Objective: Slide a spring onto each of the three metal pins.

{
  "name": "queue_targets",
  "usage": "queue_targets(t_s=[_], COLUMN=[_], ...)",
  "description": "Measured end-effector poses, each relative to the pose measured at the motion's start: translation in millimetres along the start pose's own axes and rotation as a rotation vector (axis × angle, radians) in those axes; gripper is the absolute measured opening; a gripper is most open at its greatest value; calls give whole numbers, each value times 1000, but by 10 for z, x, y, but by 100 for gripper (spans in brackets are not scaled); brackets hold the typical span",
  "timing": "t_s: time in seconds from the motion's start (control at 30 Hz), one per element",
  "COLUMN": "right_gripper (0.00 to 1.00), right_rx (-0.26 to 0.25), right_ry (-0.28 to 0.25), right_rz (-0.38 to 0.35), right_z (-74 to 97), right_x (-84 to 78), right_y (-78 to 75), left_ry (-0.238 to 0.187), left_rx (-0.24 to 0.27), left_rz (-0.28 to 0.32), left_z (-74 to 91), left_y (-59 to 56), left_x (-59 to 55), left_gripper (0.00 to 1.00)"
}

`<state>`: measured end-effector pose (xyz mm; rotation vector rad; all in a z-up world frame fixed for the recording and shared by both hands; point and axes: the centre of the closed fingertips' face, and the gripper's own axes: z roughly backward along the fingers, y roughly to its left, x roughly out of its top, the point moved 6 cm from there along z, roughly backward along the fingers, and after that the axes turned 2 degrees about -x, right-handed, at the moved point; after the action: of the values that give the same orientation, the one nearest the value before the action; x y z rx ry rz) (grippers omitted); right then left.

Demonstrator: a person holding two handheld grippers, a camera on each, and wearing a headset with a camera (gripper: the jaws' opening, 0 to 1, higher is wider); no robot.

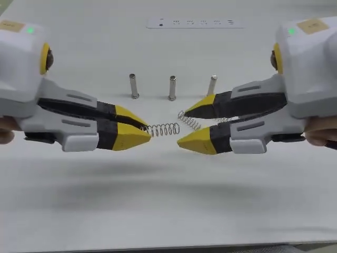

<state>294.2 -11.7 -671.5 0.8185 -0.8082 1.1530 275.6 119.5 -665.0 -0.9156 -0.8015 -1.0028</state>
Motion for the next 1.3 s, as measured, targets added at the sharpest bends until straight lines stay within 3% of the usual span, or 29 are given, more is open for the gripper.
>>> queue_targets(t_s=[0.43, 0.63, 0.87, 1.2, 1.3], right_gripper=[12, 10, 9, 9, 9], right_rx=[73, 111, 118, 136, 150], right_ry=[13, 48, 79, 100, 101], right_rz=[27, 56, 78, 39, -37], right_z=[-44, -80, -103, -101, -108], right_x=[9, -24, -48, -83, -90], right_y=[71, 114, 116, 146, 151], left_ry=[-2, 7, 12, 16, 23], left_rx=[-34, -49, -50, -48, -48], left_rz=[-15, -17, -15, 10, 17], left_z=[-23, -22, -25, -58, -68], left_y=[-27, -41, -40, -52, -58], left_x=[25, 2, -32, -142, -182], left_gripper=[1, 1, 1, 1, 1])
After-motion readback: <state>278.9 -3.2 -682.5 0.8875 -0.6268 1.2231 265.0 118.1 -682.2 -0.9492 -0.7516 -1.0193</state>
